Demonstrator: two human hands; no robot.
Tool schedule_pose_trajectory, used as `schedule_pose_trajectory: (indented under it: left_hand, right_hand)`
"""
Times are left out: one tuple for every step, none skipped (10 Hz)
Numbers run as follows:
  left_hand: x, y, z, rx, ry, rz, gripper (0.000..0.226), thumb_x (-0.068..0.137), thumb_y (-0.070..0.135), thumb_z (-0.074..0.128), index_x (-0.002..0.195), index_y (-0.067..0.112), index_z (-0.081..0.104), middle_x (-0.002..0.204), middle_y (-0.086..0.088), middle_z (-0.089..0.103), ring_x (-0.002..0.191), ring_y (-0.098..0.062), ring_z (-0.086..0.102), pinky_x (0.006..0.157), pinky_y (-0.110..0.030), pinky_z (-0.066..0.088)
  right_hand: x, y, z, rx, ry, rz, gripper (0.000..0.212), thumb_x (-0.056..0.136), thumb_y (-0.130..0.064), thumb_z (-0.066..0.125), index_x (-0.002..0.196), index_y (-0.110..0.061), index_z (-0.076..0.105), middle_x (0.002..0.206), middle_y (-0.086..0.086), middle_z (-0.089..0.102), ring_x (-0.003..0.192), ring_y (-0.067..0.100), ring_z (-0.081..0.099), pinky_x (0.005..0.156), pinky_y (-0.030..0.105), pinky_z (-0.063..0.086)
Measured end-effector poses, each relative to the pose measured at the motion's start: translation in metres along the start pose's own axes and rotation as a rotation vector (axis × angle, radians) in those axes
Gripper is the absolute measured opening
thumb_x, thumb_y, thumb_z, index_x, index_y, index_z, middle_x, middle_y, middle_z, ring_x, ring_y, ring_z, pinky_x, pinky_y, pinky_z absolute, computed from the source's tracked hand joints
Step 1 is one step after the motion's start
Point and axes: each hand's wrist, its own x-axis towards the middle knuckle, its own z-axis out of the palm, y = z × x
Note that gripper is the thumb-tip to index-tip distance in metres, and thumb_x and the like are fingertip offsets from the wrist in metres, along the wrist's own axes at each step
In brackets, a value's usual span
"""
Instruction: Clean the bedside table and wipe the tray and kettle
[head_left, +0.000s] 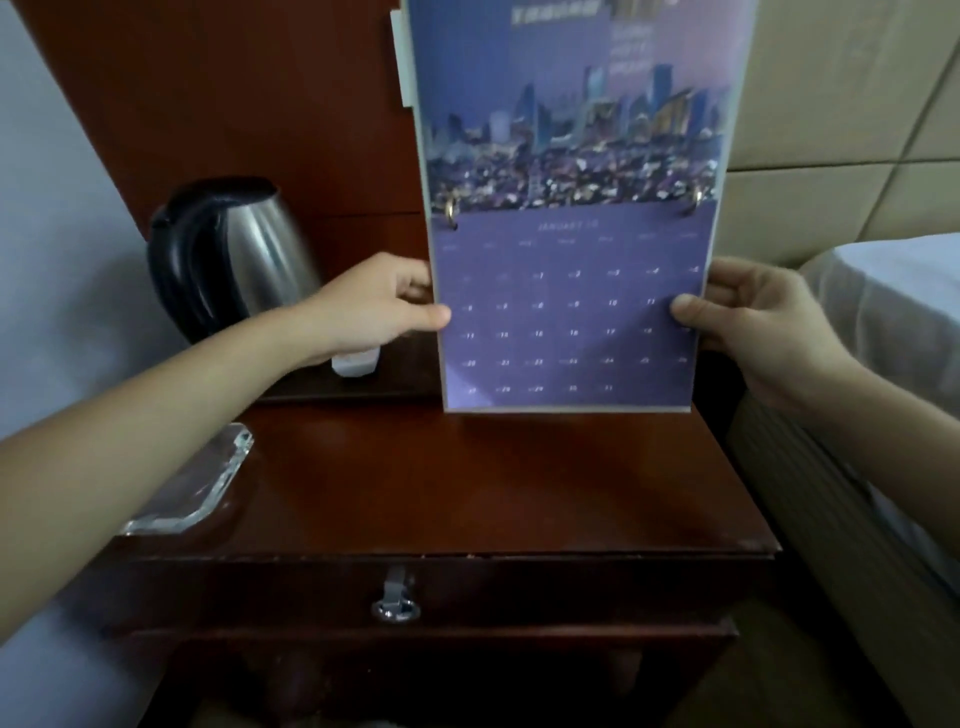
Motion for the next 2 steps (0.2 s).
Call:
schedule_pose_trajectory:
  left_hand:
    - [-0.027,0.007,0.010,-0.191,0.067,-0.046,0.027,0.094,-0.003,0.047,0.113,0.013,0.057,0.100,0.008,0.064,0.075,0.011,0.065,0.071,-0.007,0.050]
    - [-0.051,0.008,0.012,-0.517,0.097,-0.150,0.029,0.098,0.001,0.039,0.110,0.020,0.058,0.098,0.009,0.069,0.083,-0.001,0.069,0.070,-0.020,0.057]
  right_hand:
    - [-0.020,0.004,0.008,0.010,-0.076,0.024,0.042,0.057,-0.029,0.069,0.097,-0.018,0.064,0.077,-0.009,0.074,0.074,0.007,0.070,0.061,0.018,0.053]
    - [-0.037,0.003,0.028,-0.036,-0.143,0.080,0.023,0.080,-0.005,0.062,0.100,-0.016,0.061,0.076,-0.011,0.073,0.074,0.003,0.069,0.061,0.015,0.053]
